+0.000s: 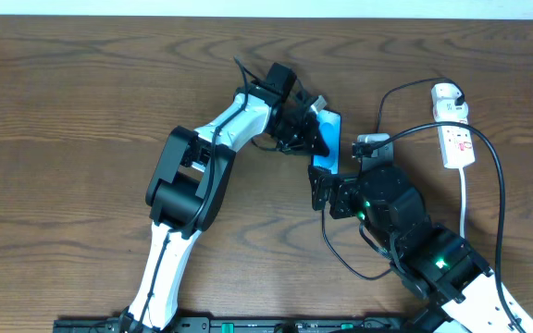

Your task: Plug charger to phone and switch on socket

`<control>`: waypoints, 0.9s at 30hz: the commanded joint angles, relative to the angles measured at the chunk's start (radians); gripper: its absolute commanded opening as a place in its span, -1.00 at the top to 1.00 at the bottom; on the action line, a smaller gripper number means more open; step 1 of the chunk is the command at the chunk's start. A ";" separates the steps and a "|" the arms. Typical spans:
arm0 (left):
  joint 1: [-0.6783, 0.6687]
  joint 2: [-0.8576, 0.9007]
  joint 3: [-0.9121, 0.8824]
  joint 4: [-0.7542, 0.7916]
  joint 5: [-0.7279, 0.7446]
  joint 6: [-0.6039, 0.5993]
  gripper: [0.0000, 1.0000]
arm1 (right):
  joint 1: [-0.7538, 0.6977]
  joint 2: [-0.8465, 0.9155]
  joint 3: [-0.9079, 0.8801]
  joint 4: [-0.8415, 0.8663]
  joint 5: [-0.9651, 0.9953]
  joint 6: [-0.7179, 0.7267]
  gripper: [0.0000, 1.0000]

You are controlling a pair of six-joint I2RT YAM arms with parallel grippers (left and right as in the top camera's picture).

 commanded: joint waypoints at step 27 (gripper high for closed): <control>0.003 0.016 -0.007 0.001 -0.048 -0.013 0.35 | -0.006 0.000 0.011 -0.003 -0.008 0.011 -0.98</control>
